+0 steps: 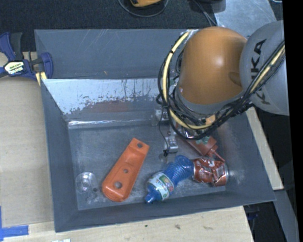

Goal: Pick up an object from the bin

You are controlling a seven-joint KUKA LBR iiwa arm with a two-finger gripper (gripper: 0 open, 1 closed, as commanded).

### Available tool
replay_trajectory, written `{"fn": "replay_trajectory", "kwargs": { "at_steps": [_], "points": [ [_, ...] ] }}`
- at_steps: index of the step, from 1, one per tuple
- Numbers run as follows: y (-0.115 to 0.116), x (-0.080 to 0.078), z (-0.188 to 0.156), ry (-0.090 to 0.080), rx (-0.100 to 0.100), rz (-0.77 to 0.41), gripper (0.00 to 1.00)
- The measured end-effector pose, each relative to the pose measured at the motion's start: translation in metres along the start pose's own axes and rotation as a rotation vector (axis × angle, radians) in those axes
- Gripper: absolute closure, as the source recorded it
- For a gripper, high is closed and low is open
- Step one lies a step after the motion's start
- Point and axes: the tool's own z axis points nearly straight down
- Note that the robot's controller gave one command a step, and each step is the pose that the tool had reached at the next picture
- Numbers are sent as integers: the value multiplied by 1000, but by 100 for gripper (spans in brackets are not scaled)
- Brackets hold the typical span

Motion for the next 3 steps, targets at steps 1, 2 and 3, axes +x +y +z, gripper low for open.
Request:
{"fn": "replay_trajectory", "kwargs": {
  "at_steps": [1,2,3],
  "points": [
    [-1,-1,-5,-9,-1,3,0],
    [80,15,98,4,-1,-118,0],
    [8,13,92,-9,1,137,0]
  ]
}}
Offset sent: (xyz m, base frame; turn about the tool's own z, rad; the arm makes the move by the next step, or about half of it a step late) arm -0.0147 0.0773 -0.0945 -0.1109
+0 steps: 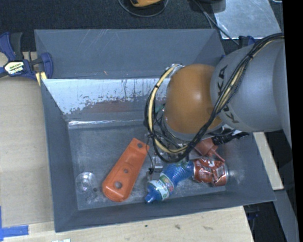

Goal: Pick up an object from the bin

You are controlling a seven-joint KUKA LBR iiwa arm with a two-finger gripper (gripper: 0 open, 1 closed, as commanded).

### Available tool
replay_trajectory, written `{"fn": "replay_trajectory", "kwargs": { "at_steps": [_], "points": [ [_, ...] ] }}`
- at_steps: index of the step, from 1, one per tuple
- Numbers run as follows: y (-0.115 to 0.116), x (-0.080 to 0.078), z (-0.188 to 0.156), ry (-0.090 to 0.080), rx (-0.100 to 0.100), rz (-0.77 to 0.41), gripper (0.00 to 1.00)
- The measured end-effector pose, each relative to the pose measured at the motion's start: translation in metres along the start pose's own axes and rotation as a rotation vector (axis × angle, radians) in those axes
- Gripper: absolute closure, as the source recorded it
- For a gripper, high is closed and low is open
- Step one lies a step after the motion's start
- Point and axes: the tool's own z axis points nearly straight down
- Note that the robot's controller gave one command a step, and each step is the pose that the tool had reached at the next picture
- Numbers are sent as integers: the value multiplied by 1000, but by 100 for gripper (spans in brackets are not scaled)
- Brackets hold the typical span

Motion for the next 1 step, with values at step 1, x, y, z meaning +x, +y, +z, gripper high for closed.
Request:
{"fn": "replay_trajectory", "kwargs": {
  "at_steps": [1],
  "points": [
    [18,30,59,5,-5,-411,0]
  ]
}}
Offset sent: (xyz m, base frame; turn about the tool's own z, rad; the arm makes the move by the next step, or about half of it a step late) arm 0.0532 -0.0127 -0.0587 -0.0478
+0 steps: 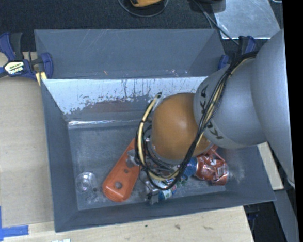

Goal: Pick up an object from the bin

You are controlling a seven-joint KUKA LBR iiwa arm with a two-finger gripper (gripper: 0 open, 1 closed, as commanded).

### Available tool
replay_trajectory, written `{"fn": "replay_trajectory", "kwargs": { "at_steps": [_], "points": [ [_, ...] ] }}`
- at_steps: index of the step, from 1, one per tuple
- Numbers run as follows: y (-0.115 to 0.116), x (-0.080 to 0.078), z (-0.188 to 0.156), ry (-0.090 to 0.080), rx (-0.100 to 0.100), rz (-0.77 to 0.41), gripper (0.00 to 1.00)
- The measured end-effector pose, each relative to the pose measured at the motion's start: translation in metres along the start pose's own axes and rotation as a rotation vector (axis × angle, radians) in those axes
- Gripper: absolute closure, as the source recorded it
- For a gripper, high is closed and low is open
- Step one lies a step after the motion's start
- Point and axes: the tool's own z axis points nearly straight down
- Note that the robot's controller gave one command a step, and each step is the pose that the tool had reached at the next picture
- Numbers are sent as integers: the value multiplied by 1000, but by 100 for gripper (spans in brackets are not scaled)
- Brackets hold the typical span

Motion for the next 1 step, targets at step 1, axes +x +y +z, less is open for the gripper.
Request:
{"fn": "replay_trajectory", "kwargs": {
  "at_steps": [1],
  "points": [
    [-37,-46,2,-4,3,250,0]
  ]
}}
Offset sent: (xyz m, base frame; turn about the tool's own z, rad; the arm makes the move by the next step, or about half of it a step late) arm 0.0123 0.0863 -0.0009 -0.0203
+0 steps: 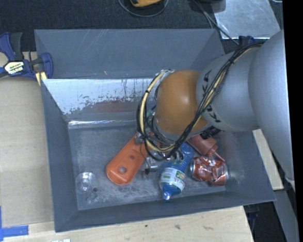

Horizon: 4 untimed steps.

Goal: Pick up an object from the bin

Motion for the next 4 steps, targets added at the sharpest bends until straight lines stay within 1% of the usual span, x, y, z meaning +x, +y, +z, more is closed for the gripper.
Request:
{"fn": "replay_trajectory", "kwargs": {
  "at_steps": [1,2,3,4],
  "points": [
    [111,39,-2,1,-5,-271,100],
    [111,39,-2,1,-5,-270,100],
    [81,47,8,-8,-6,-463,100],
    [89,53,-106,3,-5,-357,100]
  ]
}}
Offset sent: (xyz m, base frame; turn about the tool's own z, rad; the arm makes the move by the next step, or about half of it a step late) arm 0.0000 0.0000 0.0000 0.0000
